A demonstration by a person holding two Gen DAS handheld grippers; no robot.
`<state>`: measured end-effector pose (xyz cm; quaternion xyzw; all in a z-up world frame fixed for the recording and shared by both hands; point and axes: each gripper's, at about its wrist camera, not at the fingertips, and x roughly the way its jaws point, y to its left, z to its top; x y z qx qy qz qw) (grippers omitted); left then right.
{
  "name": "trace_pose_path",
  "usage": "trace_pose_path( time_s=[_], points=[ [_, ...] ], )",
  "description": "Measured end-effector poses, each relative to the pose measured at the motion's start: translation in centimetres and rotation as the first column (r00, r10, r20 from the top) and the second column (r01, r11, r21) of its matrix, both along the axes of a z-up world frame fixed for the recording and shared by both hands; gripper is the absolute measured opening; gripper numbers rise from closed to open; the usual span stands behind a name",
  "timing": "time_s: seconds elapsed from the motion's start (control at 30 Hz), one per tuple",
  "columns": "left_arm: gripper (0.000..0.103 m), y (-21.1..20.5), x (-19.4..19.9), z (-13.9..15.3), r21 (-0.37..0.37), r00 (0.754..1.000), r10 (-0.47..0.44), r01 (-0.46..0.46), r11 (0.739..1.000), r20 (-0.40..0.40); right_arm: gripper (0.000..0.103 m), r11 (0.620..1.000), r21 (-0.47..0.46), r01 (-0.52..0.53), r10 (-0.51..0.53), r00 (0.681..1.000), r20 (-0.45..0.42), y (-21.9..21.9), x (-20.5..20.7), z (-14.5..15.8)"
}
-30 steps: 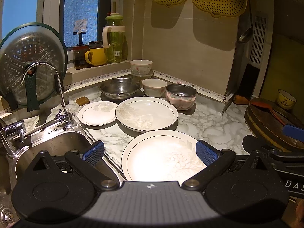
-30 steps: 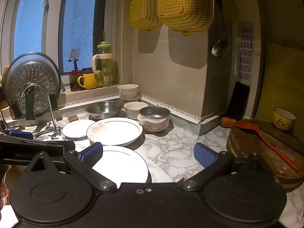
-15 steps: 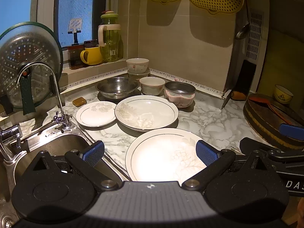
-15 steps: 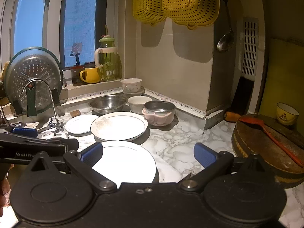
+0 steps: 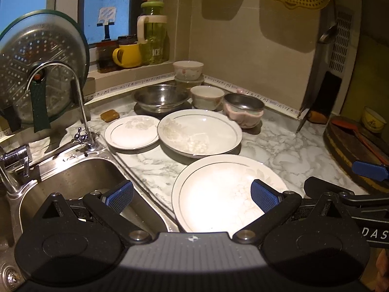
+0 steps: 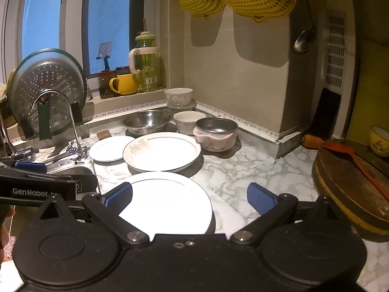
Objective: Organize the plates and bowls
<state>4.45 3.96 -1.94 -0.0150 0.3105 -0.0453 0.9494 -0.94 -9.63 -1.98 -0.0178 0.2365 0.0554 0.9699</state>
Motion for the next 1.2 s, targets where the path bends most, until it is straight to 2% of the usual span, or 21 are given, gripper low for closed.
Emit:
trace_pose_path(
  time_s=[0.1,0.23,0.4,0.53,0.63,0.73,0.8,0.87,0.97,1.03,1.1,1.2],
  points=[
    [0.103,0.0,0.6,-0.1,-0.012,1.0,-0.004,0.004,1.0,-0.02,0.101,1.0,0.014,-0.02,0.02,1.0,-0.021,-0.3,0.9,-0.4],
    [0.103,0.8,2.2,-0.7,-0.097,0.998,-0.002,-0.005,0.995,-0.07,0.101,0.999,0.021,-0.03,0.03,0.999,-0.045,-1.4,2.9,-0.6],
    [0.103,1.0,4.8,-2.0,-0.085,0.985,0.082,-0.096,0.992,-0.153,0.095,0.998,0.008,-0.067,0.068,0.992,-0.106,-2.7,6.3,-1.8],
    [0.103,1.5,6.8,-3.7,-0.104,0.972,0.097,-0.121,0.987,-0.215,0.092,0.993,0.003,-0.118,0.117,0.981,-0.155,-3.1,8.7,-3.1],
    [0.102,1.5,8.1,-5.5,-0.11,0.958,0.087,-0.12,0.987,-0.272,0.085,0.989,0.001,-0.151,0.148,0.967,-0.207,-3.0,10.3,-4.1],
    [0.089,2.0,9.0,-7.3,-0.148,0.936,0.082,-0.14,0.979,-0.343,0.078,0.984,0.012,-0.175,0.172,0.948,-0.267,-3.1,11.7,-5.3],
    [0.067,2.2,9.3,-8.2,-0.171,0.922,0.076,-0.151,0.974,-0.379,0.076,0.983,0.023,-0.184,0.182,0.935,-0.304,-3.2,12.4,-6.0],
    [0.065,2.3,9.2,-8.5,-0.186,0.915,0.075,-0.16,0.97,-0.396,0.066,0.981,0.045,-0.19,0.194,0.918,-0.347,-3.3,13.1,-6.7],
    [0.064,2.5,9.1,-8.6,-0.208,0.917,0.069,-0.162,0.965,-0.393,0.058,0.979,0.093,-0.18,0.203,0.89,-0.408,-3.7,13.8,-7.7],
    [0.059,2.6,9.2,-8.8,-0.217,0.912,0.071,-0.171,0.961,-0.403,0.053,0.977,0.124,-0.172,0.21,0.875,-0.437,-4.1,14.2,-8.2],
    [0.048,2.8,9.4,-9.1,-0.22,0.905,0.075,-0.181,0.959,-0.419,0.046,0.976,0.139,-0.165,0.211,0.865,-0.456,-4.4,14.4,-8.5],
    [0.041,3.0,9.3,-9.5,-0.227,0.898,0.08,-0.195,0.954,-0.433,0.038,0.974,0.156,-0.162,0.218,0.857,-0.468,-4.6,14.5,-8.7]
  ],
)
